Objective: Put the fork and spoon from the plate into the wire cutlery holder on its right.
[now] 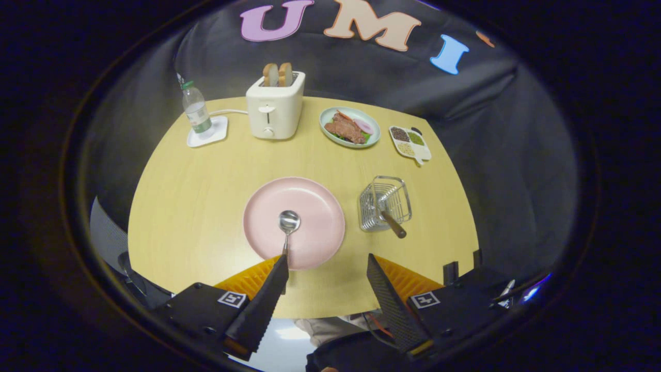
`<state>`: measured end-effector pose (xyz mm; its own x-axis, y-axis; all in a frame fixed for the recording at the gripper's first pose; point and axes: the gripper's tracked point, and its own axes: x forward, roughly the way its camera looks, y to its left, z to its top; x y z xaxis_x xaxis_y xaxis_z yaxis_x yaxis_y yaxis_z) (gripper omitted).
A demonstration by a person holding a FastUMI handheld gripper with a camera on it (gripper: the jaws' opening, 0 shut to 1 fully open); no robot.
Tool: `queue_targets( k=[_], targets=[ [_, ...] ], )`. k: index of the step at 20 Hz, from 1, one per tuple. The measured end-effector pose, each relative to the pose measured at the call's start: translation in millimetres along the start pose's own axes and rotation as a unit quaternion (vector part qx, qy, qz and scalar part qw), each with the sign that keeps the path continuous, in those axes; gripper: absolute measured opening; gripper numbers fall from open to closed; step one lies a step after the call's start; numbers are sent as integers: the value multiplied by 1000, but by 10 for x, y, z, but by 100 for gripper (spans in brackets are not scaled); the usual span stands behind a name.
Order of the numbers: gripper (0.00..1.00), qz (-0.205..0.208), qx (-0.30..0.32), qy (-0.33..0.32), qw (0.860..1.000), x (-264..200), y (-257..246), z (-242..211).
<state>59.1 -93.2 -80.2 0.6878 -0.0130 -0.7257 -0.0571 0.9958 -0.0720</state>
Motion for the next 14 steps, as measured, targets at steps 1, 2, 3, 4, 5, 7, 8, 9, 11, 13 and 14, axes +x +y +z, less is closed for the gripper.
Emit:
queue_targets(
  k=[1,2,3,4,5,7,8,9,11,13,14],
  targets=[
    [99,-1,7,-8,1000,42,51,-69],
    [99,0,15,-21,1000,86,102,-107],
    [99,4,23,-32,999,134,164,-163],
    [99,5,29,-43,999,176,201,-213],
    [99,7,33,-54,998,228,245,-275],
    [99,8,43,-74,996,323,324,-389],
    [99,10,49,-82,995,373,370,-446],
    [99,13,52,-95,994,429,430,-491],
    [99,24,52,-117,992,535,555,-567],
    [99,26,47,-128,990,624,632,-653],
    [99,23,46,-135,989,656,648,-682]
  ],
)
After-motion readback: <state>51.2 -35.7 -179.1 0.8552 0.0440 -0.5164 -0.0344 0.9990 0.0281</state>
